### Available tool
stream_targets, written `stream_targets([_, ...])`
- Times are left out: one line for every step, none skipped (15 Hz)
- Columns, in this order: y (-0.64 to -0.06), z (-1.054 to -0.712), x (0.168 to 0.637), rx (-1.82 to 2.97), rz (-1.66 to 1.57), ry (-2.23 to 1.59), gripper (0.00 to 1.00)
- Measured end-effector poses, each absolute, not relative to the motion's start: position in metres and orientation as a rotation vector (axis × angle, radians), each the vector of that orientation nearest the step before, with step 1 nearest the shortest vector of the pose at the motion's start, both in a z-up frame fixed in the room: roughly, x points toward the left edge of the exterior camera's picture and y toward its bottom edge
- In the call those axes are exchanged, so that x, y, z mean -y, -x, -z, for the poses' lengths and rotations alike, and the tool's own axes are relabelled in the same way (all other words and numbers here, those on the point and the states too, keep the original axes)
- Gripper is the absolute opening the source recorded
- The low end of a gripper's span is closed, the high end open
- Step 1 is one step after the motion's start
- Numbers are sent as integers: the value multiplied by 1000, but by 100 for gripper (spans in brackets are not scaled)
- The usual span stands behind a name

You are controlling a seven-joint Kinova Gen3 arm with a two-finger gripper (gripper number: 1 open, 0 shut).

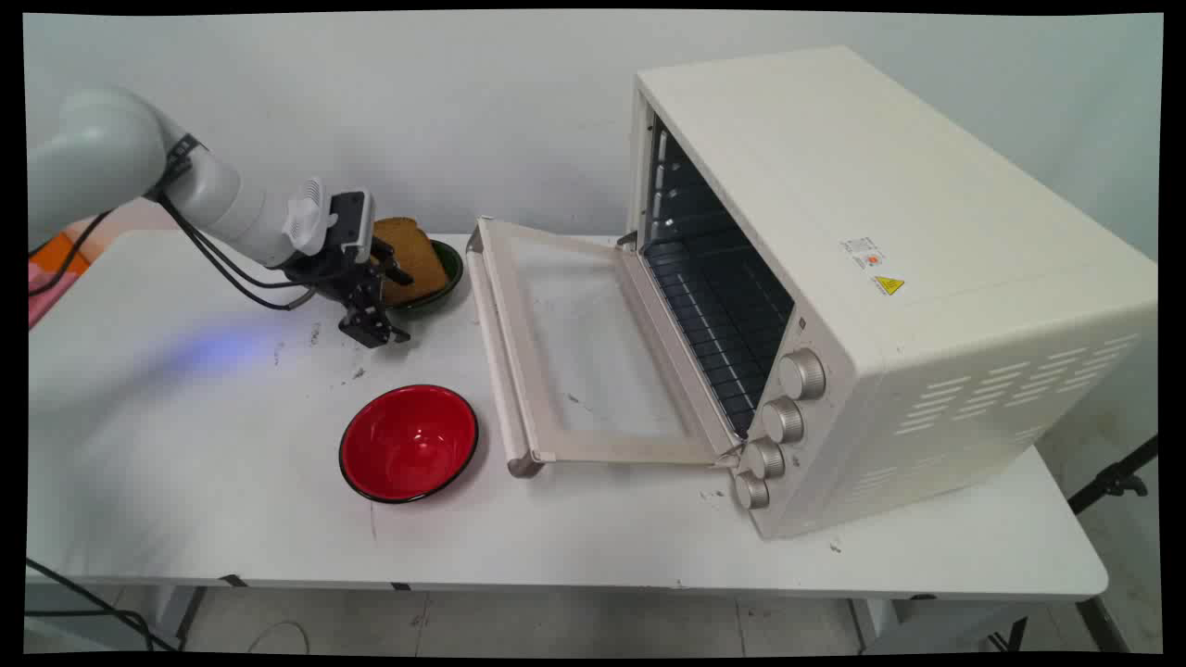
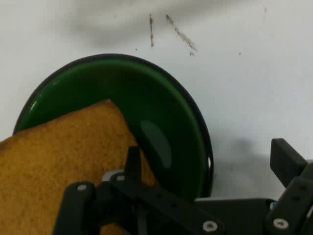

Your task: Close the oven

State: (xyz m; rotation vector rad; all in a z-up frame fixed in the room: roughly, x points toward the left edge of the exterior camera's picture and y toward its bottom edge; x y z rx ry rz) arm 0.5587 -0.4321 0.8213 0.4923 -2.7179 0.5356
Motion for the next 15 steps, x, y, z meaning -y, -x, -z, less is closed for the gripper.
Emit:
stream_targets([-559, -824, 431, 2711, -534, -498, 100])
stream_targets([-560, -827, 431, 2706, -532, -502, 100])
stream_targets([-560, -831, 429, 2698, -530, -509, 100])
stream_targets([-561, -833, 429, 2693, -527, -513, 100])
stream_targets([-561, -838, 428, 2683, -522, -521, 100])
stream_targets([-561, -841, 427, 2674, -518, -529, 100])
stream_targets([-561, -845, 425, 2661, -510, -542, 100])
stream_targets([-560, -850, 424, 2644, -498, -560, 100])
stream_targets([-559, -855, 423, 2624, -485, -583, 100])
stream_targets([-556, -859, 421, 2603, -468, -606, 100])
stream_targets([-554, -862, 420, 2584, -454, -628, 100])
stream_targets([-553, -864, 419, 2572, -445, -641, 100])
stream_targets([-550, -866, 418, 2554, -433, -663, 100])
stream_targets([-547, -868, 416, 2533, -418, -688, 100])
stream_targets([-543, -869, 415, 2513, -402, -711, 100])
